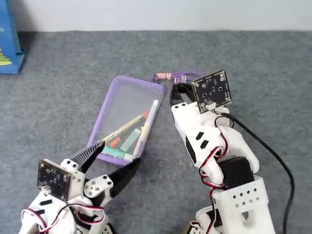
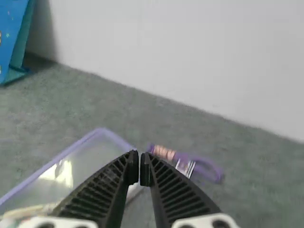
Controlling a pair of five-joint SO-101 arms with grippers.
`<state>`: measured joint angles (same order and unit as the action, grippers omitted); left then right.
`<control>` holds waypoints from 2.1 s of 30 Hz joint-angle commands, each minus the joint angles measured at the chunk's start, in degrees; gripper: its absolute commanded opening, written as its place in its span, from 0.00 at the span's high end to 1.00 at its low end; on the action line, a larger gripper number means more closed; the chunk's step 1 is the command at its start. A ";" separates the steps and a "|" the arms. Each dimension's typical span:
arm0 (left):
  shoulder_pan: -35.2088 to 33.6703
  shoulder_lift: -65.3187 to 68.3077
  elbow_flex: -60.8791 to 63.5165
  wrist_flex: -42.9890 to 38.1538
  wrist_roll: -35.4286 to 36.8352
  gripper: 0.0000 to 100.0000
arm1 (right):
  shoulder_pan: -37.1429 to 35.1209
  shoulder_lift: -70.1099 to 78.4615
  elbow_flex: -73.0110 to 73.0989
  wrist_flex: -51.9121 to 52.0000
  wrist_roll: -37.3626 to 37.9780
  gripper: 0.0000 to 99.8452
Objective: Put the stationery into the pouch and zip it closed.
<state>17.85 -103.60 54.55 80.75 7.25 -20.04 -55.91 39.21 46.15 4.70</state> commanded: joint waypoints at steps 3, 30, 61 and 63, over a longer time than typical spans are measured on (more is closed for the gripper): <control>-9.23 -0.79 -1.89 -1.14 0.26 0.71 | 0.31 -1.45 -0.62 9.10 -3.08 0.99; -24.44 -0.79 29.14 -13.10 -12.66 0.99 | 11.47 -48.31 34.20 23.96 0.26 0.99; -24.44 -0.53 41.89 -10.55 -12.57 0.96 | 11.56 -48.04 57.23 24.04 0.18 0.99; -24.44 -0.62 41.89 -8.35 -12.57 0.96 | 11.56 -48.04 57.23 25.89 0.44 0.99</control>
<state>-6.33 -103.60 97.01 69.58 -4.97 -8.88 -103.21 95.47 69.54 4.35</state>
